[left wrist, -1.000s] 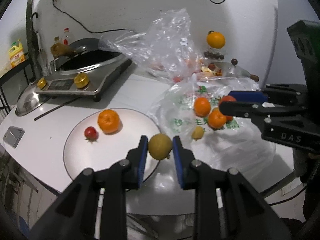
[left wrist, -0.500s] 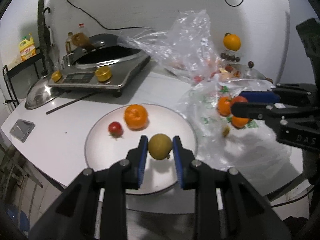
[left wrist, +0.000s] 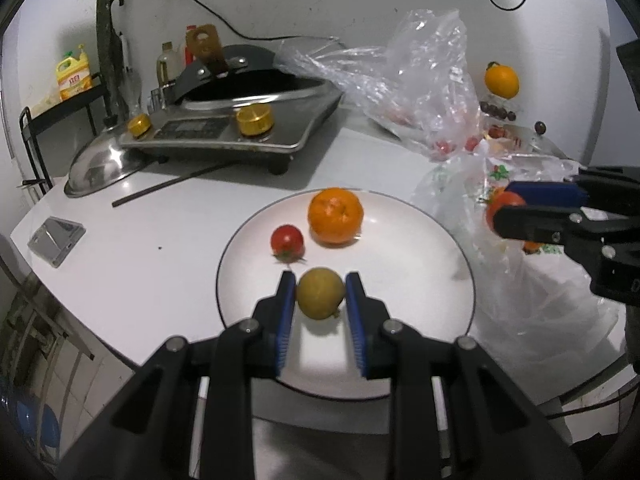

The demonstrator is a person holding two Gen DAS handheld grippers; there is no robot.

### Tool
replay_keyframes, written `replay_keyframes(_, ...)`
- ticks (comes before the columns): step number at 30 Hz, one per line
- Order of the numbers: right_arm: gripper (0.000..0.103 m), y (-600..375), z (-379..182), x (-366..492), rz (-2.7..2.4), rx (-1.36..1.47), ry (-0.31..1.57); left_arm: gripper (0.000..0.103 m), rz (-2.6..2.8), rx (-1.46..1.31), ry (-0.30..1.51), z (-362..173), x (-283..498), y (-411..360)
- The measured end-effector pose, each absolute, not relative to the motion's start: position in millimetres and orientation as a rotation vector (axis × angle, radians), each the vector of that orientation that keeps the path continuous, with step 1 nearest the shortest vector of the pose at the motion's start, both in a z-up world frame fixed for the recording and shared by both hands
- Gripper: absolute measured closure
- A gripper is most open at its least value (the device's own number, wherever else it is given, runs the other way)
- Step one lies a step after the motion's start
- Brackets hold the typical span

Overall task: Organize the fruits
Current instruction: 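Carry the tomato in the right gripper and yellow fruit in the left to the white plate, then open the left gripper to set the yellow fruit on the plate while the right gripper lowers the tomato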

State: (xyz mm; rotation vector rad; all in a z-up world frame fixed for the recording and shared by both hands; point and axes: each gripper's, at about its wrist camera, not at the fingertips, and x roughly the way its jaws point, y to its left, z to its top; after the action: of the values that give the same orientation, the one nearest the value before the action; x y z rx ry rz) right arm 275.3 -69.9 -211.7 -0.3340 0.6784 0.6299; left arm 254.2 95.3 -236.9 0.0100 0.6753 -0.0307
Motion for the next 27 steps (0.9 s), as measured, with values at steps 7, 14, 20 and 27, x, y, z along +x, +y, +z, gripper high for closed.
replay_keyframes(7,0.074,-64,-217,286,0.655,-0.327,0.690,0.077,-0.045,0.006,0.690,-243,273,93)
replay_keyframes(14,0.074,-63,-224,300,0.676,-0.309,0.698,0.077,-0.055,0.013,0.717,-252,293,90)
replay_keyframes(20,0.074,-63,-227,310,0.697,-0.286,0.709,0.077,-0.053,0.008,0.722,-254,302,89)
replay_keyframes(27,0.074,-65,-230,316,0.693,-0.281,0.713,0.072,-0.050,-0.014,0.739,-259,310,90)
